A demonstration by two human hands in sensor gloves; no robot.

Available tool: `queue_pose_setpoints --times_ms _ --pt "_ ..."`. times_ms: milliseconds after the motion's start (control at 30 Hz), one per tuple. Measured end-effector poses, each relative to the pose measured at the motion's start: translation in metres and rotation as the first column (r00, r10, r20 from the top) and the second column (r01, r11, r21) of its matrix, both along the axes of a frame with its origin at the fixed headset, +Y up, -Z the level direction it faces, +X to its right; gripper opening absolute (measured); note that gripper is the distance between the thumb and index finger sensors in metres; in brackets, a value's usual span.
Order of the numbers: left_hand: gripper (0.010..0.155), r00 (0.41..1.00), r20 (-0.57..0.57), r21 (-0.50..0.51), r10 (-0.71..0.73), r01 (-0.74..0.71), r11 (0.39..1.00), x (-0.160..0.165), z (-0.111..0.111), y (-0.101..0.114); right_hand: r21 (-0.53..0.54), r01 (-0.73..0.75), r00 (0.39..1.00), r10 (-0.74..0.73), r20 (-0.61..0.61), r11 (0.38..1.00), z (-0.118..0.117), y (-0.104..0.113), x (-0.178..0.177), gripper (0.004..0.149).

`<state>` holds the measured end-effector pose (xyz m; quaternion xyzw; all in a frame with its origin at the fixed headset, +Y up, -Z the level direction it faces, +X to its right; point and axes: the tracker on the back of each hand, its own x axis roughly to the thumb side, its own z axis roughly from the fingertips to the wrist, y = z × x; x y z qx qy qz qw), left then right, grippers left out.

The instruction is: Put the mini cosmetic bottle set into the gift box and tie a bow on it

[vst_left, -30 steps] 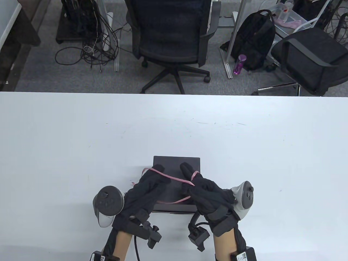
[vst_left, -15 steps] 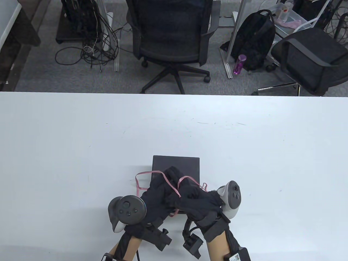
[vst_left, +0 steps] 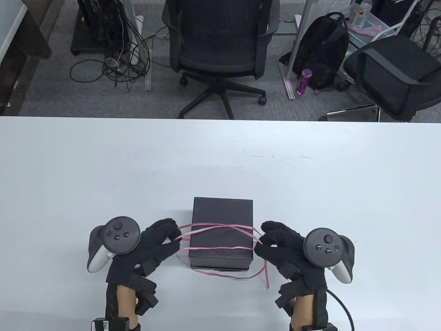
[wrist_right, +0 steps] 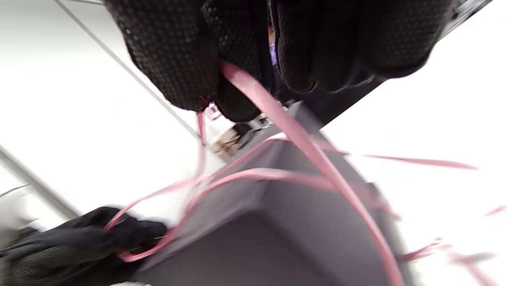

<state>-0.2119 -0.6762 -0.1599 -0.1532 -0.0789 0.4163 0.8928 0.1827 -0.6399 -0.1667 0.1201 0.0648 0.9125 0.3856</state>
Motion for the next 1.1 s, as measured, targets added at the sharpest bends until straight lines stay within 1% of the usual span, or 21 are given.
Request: queue_pose_setpoints --times_ms 67,100,200,267,333,367,400,433,467,500,533,633,700,767,867,933,967,1000,1033,1067,1100 --pt "0.043 0.994 -0.105 -0.040 0.001 -0.006 0.999 -0.015 -0.002 -0.009 -0.016 -0.070 0.992 0.071 0.104 0.997 -0.001 -0.003 0.011 0.039" --pt "0.042 0.991 -0.127 -0.039 0.030 -0.035 0.999 -0.018 -0.003 -0.012 -0.033 -0.072 0.988 0.076 0.133 0.997 -0.001 -0.004 0.014 0.039" --pt "0.039 0.934 -0.257 0.001 0.247 -0.256 0.967 -0.027 -0.004 -0.024 -0.079 0.018 0.981 -0.002 0.195 0.997 -0.002 -0.010 0.022 0.040" --pt "0.040 0.804 -0.340 0.056 0.488 -0.501 0.864 -0.028 -0.003 -0.031 -0.061 0.140 0.964 -0.122 0.237 0.988 -0.003 -0.014 0.027 0.041" --pt "0.041 0.728 -0.350 0.089 0.590 -0.601 0.794 -0.029 -0.003 -0.035 -0.031 0.218 0.942 -0.202 0.267 0.975 -0.003 -0.016 0.029 0.042" --pt "0.041 0.692 -0.377 0.129 0.616 -0.619 0.774 -0.030 -0.002 -0.035 -0.007 0.262 0.926 -0.249 0.282 0.965 -0.003 -0.018 0.029 0.042" --pt "0.041 0.680 -0.396 0.170 0.617 -0.606 0.777 -0.031 -0.001 -0.034 0.008 0.290 0.913 -0.279 0.297 0.957 -0.002 -0.018 0.030 0.042" --pt "0.041 0.684 -0.416 0.245 0.600 -0.551 0.798 -0.033 0.001 -0.031 0.029 0.306 0.904 -0.300 0.305 0.952 -0.002 -0.018 0.030 0.042" --pt "0.040 0.697 -0.421 0.284 0.580 -0.506 0.814 -0.033 0.002 -0.029 0.040 0.304 0.905 -0.302 0.301 0.952 -0.002 -0.018 0.030 0.042" --pt "0.040 0.734 -0.419 0.332 0.534 -0.424 0.843 -0.034 0.004 -0.024 0.059 0.286 0.910 -0.291 0.295 0.956 -0.002 -0.017 0.030 0.042" --pt "0.041 0.776 -0.418 0.378 0.473 -0.326 0.867 -0.034 0.006 -0.019 0.096 0.252 0.919 -0.269 0.287 0.963 -0.002 -0.016 0.029 0.041" --pt "0.040 0.835 -0.468 0.456 0.290 -0.053 0.888 -0.033 0.013 -0.006 0.254 0.161 0.942 -0.225 0.248 0.954 -0.001 -0.010 0.029 0.041" --pt "0.040 0.841 -0.533 0.466 0.093 0.200 0.862 -0.032 0.017 0.003 0.319 0.079 0.961 -0.157 0.228 0.945 0.002 -0.004 0.029 0.040" --pt "0.040 0.819 -0.573 0.452 -0.026 0.342 0.824 -0.032 0.019 0.006 0.420 -0.067 0.958 -0.059 0.280 0.905 0.008 0.003 0.031 0.040" --pt "0.040 0.788 -0.609 0.423 -0.092 0.420 0.803 -0.035 0.019 0.003 0.516 -0.316 0.896 0.072 0.437 0.796 0.016 0.010 0.038 0.039" --pt "0.040 0.760 -0.635 0.388 -0.141 0.472 0.792 -0.040 0.019 0.001 0.487 -0.371 0.869 0.111 0.482 0.791 0.016 0.008 0.042 0.039" --pt "0.040 0.744 -0.646 0.360 -0.171 0.495 0.790 -0.043 0.019 -0.002 0.446 -0.374 0.864 0.131 0.486 0.813 0.014 0.004 0.044 0.039" --pt "0.040 0.739 -0.649 0.344 -0.184 0.500 0.795 -0.044 0.018 -0.004 0.389 -0.376 0.855 0.154 0.495 0.841 0.011 0.000 0.045 0.038" --pt "0.040 0.737 -0.647 0.323 -0.194 0.496 0.806 -0.045 0.017 -0.008 0.287 -0.383 0.841 0.204 0.501 0.878 0.006 -0.006 0.046 0.038" --pt "0.040 0.738 -0.645 0.304 -0.200 0.487 0.818 -0.046 0.015 -0.011 0.233 -0.387 0.836 0.233 0.497 0.892 0.004 -0.009 0.047 0.038" --pt "0.040 0.738 -0.640 0.271 -0.214 0.477 0.836 -0.046 0.013 -0.017 0.123 -0.397 0.824 0.295 0.484 0.909 0.000 -0.017 0.048 0.038"
